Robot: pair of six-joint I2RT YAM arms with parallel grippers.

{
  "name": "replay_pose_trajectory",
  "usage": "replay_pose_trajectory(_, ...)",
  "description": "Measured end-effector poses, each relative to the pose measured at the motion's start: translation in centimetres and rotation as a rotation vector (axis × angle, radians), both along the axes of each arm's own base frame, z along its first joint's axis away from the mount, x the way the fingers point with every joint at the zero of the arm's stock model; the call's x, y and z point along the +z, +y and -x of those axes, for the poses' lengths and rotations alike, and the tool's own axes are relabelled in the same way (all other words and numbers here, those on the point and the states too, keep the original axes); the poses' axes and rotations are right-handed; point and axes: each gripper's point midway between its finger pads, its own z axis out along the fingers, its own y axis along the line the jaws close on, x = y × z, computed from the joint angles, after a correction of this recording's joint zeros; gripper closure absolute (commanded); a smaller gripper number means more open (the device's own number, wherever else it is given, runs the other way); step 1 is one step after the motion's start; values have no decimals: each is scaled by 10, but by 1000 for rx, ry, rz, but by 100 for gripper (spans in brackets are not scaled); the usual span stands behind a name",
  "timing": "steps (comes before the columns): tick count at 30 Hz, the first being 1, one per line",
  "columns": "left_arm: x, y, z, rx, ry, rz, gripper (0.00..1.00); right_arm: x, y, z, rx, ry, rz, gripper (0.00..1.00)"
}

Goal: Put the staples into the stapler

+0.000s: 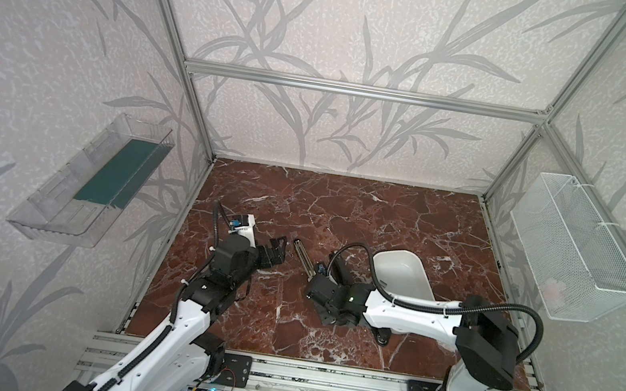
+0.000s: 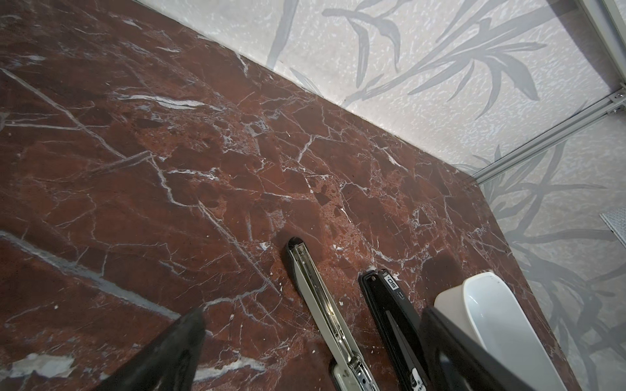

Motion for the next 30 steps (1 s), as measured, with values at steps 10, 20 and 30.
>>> replay_pose_trajectory(10,-6,-5,0,-32,19,-13,1,4,3,-1,-2,-5,-9,85)
replay_pose_trajectory(20,-2,-4,1,-33,2,-13,1,8,6,-1,1,-7,-13,85)
replay_pose_trajectory(30,-2,-4,1,-33,1,-12,1,6,6,0,5,-2,-12,85)
